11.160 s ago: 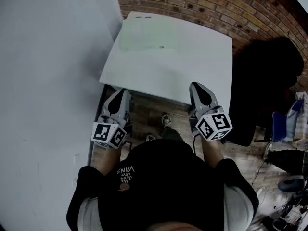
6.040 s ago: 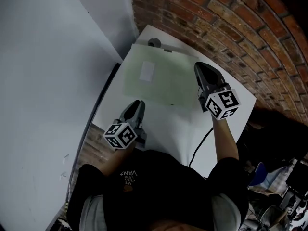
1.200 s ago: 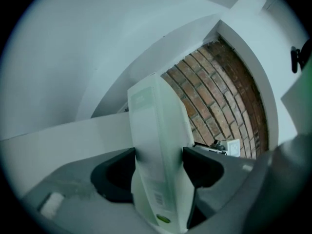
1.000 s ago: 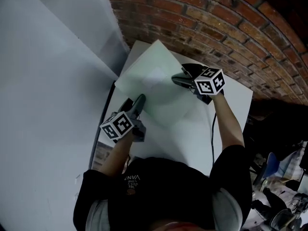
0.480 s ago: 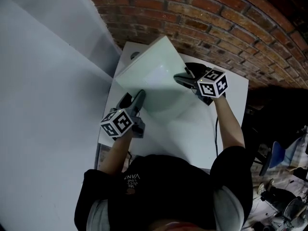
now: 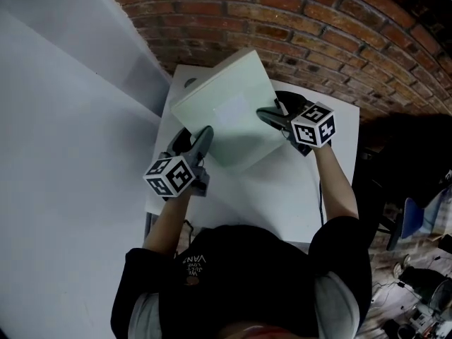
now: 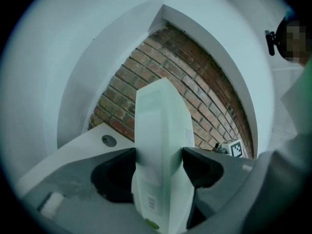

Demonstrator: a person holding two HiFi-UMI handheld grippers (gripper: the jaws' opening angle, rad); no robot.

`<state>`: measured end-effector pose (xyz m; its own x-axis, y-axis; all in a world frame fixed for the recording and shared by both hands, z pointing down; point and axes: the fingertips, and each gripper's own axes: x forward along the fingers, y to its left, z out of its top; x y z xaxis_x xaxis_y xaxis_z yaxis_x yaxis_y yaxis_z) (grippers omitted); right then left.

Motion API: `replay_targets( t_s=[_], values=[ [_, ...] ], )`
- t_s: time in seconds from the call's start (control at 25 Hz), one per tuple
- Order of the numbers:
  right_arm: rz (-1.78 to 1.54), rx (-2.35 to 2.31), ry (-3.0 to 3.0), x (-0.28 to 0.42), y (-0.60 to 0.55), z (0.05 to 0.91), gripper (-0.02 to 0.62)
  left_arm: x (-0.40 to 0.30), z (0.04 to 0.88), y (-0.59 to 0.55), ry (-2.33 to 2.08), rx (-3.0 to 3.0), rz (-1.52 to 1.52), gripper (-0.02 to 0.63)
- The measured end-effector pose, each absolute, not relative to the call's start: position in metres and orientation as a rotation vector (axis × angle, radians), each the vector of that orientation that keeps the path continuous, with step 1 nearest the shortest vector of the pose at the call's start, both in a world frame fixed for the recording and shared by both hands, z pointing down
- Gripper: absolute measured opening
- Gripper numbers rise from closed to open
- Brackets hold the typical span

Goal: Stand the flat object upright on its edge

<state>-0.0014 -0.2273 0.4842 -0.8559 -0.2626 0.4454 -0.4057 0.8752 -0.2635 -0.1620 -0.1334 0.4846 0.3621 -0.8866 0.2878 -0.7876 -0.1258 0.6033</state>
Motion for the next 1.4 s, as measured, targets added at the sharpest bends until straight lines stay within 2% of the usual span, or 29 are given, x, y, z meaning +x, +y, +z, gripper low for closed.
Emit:
replay_targets(
  t_s=[0.6,1.4],
  values=[
    [0.495,0.719,-2.721,0.028,-0.234,0.465,0.319,-0.144,0.443,-0.168,-1.423,2.239,-0.063,0.308],
    [0.525,1.053,-2.743,0.103,-0.254,0.445,0.301,-0.076,0.396,-0.228,-1.243,2.67,0.094,0.308]
  ],
)
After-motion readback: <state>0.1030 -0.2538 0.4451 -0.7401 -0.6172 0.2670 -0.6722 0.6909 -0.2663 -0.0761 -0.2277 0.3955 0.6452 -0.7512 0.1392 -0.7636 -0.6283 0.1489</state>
